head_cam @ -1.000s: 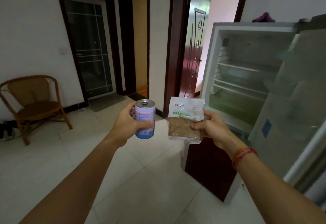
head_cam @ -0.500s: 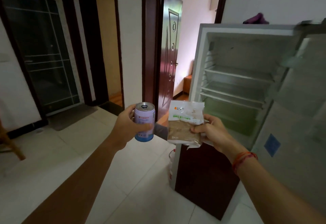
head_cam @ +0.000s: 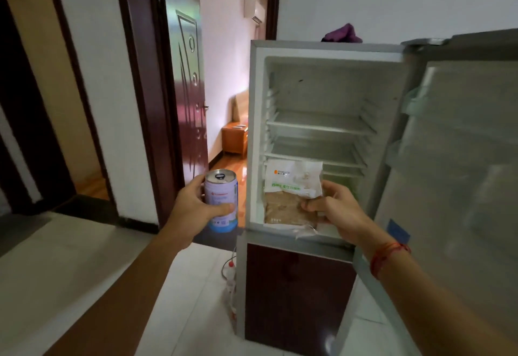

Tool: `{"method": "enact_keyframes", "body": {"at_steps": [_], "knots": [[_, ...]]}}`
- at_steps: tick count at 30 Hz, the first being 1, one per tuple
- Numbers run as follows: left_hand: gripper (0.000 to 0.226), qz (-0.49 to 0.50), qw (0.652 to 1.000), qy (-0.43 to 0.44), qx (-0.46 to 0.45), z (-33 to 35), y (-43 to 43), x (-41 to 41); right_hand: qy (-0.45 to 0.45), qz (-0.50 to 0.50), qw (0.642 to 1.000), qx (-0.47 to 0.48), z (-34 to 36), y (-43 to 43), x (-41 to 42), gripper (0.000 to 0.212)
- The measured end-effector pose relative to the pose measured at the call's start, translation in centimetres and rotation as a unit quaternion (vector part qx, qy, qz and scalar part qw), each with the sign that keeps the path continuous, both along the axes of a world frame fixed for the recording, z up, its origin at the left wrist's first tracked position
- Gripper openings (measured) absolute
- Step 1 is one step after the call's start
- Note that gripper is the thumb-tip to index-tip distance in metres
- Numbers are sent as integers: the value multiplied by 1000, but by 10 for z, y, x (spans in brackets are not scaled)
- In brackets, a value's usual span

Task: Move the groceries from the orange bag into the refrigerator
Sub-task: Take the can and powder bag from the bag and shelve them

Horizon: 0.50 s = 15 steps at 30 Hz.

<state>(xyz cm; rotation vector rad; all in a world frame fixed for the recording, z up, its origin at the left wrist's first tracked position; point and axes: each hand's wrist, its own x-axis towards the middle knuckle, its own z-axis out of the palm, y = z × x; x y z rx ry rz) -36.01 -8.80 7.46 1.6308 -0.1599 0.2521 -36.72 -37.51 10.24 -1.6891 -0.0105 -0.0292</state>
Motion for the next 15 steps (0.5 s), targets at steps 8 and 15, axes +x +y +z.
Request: {"method": "enact_keyframes", "body": {"at_steps": [8,15], "knots": [[60,-70,997,-33,6,11,-55,100,-26,-60,998,-1,10,-55,68,41],[58,-92,995,-42,4,40,-97,182,-45,-90,995,9,32,-84,135,38]]}}
